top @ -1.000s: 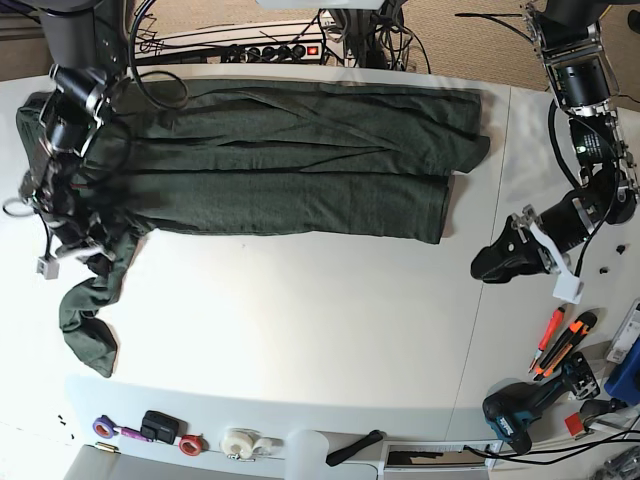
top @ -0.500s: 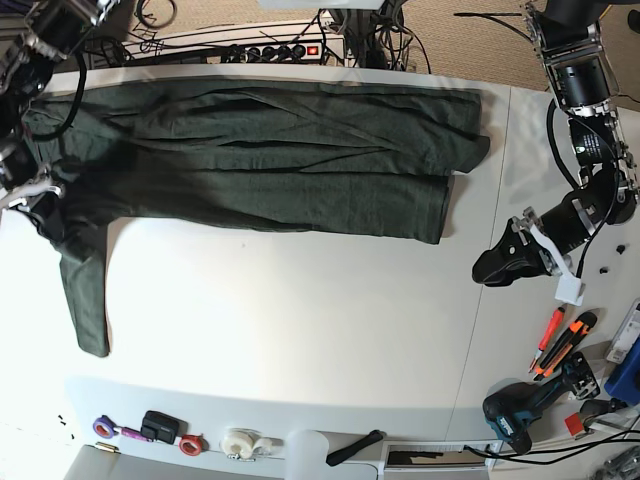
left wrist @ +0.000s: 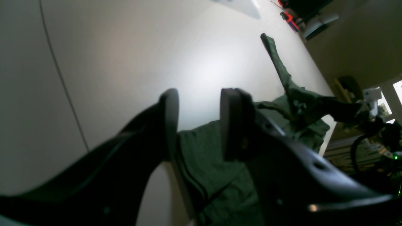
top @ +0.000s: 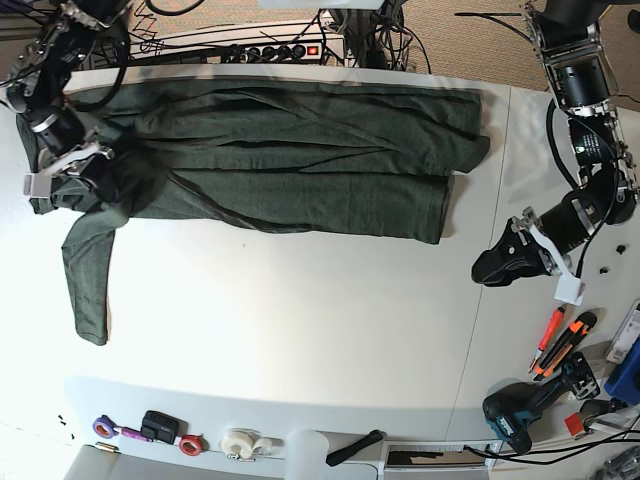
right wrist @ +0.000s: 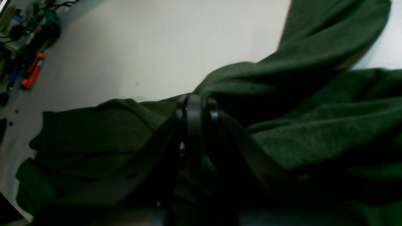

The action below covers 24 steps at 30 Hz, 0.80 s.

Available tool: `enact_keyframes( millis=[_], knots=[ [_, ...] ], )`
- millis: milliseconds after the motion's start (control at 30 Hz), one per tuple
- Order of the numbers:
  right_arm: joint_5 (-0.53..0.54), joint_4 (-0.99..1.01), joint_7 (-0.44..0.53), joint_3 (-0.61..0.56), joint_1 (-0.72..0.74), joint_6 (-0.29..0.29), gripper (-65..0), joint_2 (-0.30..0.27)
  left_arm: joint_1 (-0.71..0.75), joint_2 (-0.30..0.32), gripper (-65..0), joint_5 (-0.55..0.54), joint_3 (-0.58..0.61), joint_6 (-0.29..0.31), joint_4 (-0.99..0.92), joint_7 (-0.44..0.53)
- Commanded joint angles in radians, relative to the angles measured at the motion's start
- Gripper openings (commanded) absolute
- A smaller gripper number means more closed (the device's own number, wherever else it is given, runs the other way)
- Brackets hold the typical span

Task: Layout the t-shirt on the table in an organized manner, then fold the t-shirt properly
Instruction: 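Lift the hanging sleeve with the right gripper and lay it onto the shirt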

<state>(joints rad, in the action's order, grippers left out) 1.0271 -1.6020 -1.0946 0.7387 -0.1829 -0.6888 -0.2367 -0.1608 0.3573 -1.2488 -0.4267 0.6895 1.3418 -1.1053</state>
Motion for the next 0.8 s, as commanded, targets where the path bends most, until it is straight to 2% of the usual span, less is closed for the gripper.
enact_keyframes(
  millis=[0,133,167,233,267,367,500,600,700,767],
  knots=[
    [0.030,-0.018,0.026,-0.007,0.008,-0.009,-65.0,-0.006,-0.019,0.014,-44.2,-0.029,-0.006,0.009,0.015,0.021],
    [0.016,-0.018,0.011,-0.066,0.008,-0.009,-65.0,0.008,-0.019,0.014,-44.2,-0.029,-0.006,0.009,0.015,0.021],
    [0.008,-0.018,0.007,-0.086,0.008,-0.009,-59.4,0.007,-0.019,0.014,-44.2,-0.029,-0.006,0.009,0.015,0.021],
    [-0.014,-0.018,0.002,-0.124,0.008,-0.009,-42.3,0.007,-0.019,0.014,-44.2,-0.029,-0.006,0.009,0.015,0.021],
    [-0.019,-0.018,0.003,-0.142,0.008,-0.009,-36.8,0.007,-0.019,0.014,-44.2,-0.029,-0.006,0.009,0.015,0.021],
    [-0.019,-0.018,0.046,-0.164,0.011,-0.009,-35.7,0.007,-0.019,0.014,-44.2,-0.029,-0.006,0.009,0.015,0.019],
    [-0.043,-0.018,0.171,-0.111,0.051,-0.009,-35.7,0.007,-0.019,0.014,-44.2,-0.029,-0.006,0.009,0.015,0.005],
    [-0.156,-0.018,0.219,-0.040,0.125,-0.009,-35.7,0.006,-0.019,0.014,-44.2,-0.029,-0.006,0.009,0.015,0.005],
    [-0.330,-0.013,0.278,-0.002,0.209,-0.009,-35.7,-0.006,-0.019,0.014,-44.2,-0.030,-0.006,0.009,0.015,0.006],
    [-0.425,0.018,0.350,-0.007,0.258,0.043,-35.7,-0.029,-0.019,0.014,-44.2,-0.030,-0.006,0.009,0.015,0.006]
  ],
)
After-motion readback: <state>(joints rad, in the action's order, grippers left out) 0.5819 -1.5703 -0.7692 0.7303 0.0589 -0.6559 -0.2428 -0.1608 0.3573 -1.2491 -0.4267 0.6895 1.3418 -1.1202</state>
